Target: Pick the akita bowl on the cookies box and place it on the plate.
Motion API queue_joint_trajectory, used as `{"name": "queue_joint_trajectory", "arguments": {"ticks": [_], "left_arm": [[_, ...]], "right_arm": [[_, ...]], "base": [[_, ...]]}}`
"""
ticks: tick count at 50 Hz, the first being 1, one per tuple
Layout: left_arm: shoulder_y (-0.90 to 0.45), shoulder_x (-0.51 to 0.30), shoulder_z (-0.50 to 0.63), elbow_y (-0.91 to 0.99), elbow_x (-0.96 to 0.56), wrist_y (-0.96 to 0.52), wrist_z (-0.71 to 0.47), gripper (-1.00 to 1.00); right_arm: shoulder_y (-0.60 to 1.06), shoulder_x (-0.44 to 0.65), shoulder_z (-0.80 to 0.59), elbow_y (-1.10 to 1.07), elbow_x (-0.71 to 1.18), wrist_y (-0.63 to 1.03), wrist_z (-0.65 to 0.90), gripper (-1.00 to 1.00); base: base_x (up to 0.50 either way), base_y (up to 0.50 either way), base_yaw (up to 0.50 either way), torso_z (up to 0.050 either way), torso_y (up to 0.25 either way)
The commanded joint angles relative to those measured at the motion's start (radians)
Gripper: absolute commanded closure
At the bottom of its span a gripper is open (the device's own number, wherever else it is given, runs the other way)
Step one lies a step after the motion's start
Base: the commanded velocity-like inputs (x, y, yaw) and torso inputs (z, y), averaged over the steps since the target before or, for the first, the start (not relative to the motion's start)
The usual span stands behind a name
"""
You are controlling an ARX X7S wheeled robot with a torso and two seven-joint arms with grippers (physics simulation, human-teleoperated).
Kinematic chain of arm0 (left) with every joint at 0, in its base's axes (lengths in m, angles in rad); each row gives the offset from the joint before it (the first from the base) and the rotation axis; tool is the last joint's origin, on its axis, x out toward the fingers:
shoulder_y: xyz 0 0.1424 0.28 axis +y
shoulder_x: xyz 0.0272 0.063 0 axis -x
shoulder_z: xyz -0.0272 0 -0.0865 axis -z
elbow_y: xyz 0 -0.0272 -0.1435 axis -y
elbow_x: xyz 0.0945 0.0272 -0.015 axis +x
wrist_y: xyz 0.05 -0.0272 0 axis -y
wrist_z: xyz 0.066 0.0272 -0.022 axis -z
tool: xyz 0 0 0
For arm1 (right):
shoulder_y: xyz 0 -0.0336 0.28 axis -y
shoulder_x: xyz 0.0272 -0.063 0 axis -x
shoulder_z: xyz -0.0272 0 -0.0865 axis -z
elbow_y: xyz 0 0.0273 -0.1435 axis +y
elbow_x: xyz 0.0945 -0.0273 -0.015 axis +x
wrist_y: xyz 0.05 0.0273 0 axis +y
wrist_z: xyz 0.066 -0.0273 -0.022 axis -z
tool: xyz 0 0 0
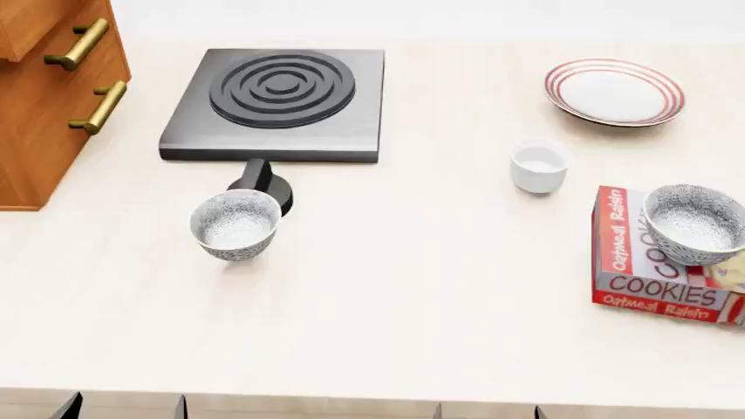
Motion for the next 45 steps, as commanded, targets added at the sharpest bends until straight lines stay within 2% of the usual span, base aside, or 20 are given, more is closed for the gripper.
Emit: {"name": "queue_joint_trajectory", "arguments": {"ticks": [1,18,19,26,27,31,32,34,37,40,42,45], "left_arm": [[-0.003,-0.016,0.015,-0.011,-0.034,-0.011,-0.006,-1.00],[-0.004,-0.056,0.060,-0.014,-0.066,0.009,-0.056,-1.00],[-0.003,-0.011,0.007,-0.015,-0.019,0.003,-0.002,-1.00],[-0.023,-0.041,0.046,-0.033,-0.032,-0.037,-0.027,-1.00],[-0.036,-0.044,0.046,-0.024,-0.003,-0.044,-0.060,-1.00],[-0.057,-0.058,0.040,0.146,-0.051,-0.204,-0.046,-1.00],[-0.058,-0.064,0.032,0.239,-0.076,-0.230,-0.038,-1.00],[-0.055,-0.073,0.030,0.296,-0.084,-0.216,-0.036,-1.00],[-0.073,-0.087,0.009,0.430,-0.124,-0.306,-0.040,-1.00],[-0.079,-0.101,0.008,0.494,-0.131,-0.363,-0.050,-1.00],[-0.080,-0.112,0.020,0.507,-0.086,-0.347,-0.075,-1.00],[-0.089,-0.115,0.005,0.528,-0.109,-0.377,-0.080,-1.00]], "right_arm": [[-0.003,0.014,-0.013,0.001,0.033,0.019,0.016,-1.00],[-0.025,0.059,-0.060,-0.021,0.057,-0.027,0.079,-1.00],[-0.025,0.009,-0.004,-0.020,0.009,-0.022,0.022,-1.00],[-0.022,0.037,-0.031,-0.041,0.013,-0.028,0.078,-1.00],[-0.020,0.041,-0.034,-0.055,-0.006,-0.037,0.095,-1.00],[-0.005,0.057,-0.038,-0.166,0.006,0.037,0.098,-1.00],[0.003,0.062,-0.033,-0.232,0.019,0.085,0.095,-1.00],[0.012,0.069,-0.034,-0.284,0.021,0.135,0.101,-1.00],[0.021,0.077,-0.021,-0.418,0.027,0.215,0.117,-1.00],[0.024,0.086,-0.006,-0.505,0.040,0.274,0.128,-1.00],[0.021,0.096,-0.002,-0.556,0.031,0.297,0.137,-1.00],[0.014,0.108,-0.002,-0.605,0.026,0.319,0.144,-1.00]], "base": [[0.00,0.00,0.00,0.000,0.000],[0.00,0.00,0.00,0.000,0.000],[0.00,0.00,0.00,0.000,0.000],[0.00,0.00,0.00,0.000,0.000],[0.00,0.00,0.00,0.000,0.000],[0.19,0.00,0.00,0.000,0.000],[0.50,0.00,0.00,0.000,0.000],[0.50,0.00,0.00,0.000,0.000],[0.50,0.00,0.00,0.000,0.000],[0.50,0.00,0.00,0.000,0.000],[0.50,0.00,0.00,0.000,0.000],[0.50,0.00,0.00,0.000,0.000]]}}
